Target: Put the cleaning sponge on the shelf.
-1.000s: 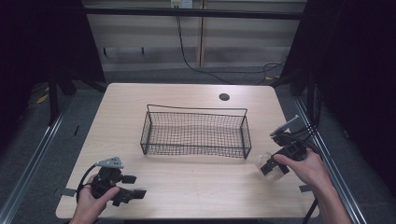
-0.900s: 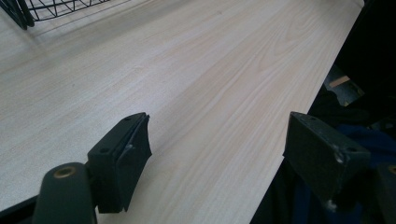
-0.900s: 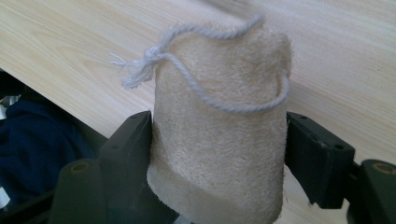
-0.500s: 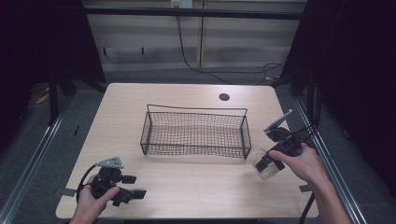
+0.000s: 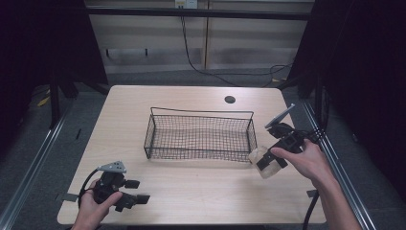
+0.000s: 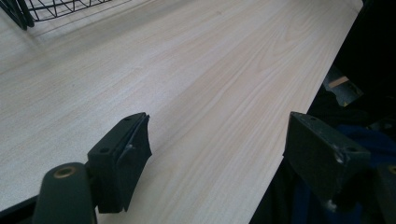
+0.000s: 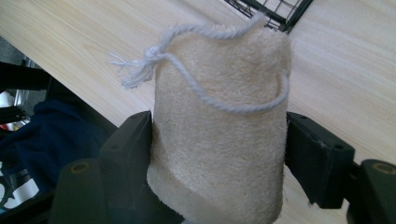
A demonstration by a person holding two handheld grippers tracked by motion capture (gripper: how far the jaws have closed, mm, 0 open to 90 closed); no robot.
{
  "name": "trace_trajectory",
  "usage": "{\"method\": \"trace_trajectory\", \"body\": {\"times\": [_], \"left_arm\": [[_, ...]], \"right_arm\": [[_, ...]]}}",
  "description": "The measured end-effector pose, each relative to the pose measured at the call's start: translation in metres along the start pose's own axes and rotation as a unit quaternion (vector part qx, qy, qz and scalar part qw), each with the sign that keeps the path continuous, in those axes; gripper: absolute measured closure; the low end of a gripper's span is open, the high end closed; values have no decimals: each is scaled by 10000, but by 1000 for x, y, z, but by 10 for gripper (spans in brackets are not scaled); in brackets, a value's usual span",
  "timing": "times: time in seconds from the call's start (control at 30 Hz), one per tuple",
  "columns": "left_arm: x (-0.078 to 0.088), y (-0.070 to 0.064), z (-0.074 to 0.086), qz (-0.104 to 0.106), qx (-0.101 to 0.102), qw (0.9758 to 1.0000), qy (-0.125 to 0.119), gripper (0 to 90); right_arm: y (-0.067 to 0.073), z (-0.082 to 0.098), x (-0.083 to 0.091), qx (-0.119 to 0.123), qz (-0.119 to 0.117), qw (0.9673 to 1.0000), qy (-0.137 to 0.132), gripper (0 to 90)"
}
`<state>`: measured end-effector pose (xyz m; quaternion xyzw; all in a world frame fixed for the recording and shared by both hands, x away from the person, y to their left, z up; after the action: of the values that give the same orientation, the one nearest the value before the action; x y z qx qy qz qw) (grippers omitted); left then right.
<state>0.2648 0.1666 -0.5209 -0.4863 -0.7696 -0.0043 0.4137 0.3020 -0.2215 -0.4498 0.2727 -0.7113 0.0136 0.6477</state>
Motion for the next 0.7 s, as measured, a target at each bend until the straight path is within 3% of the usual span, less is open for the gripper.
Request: {"method": "trace_trajectory", "body": {"times": [0.7], "left_arm": [[0,0,-1,2,8,10000,-31,221]], "right_arm": [[24,-37,5,234,-252,9994,-85,272]]}}
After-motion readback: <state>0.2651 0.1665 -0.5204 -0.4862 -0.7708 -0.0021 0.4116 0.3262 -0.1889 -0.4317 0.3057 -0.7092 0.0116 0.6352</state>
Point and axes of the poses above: each handheld gripper's, and its own axes: x roughly backward along the jaws, z roughly out of its underside, y roughly to its left, the point moved 10 cm from there along -x, roughly forward along the jaws, and after that the axes turned 4 degrees about -y, right-handed, at the moved point
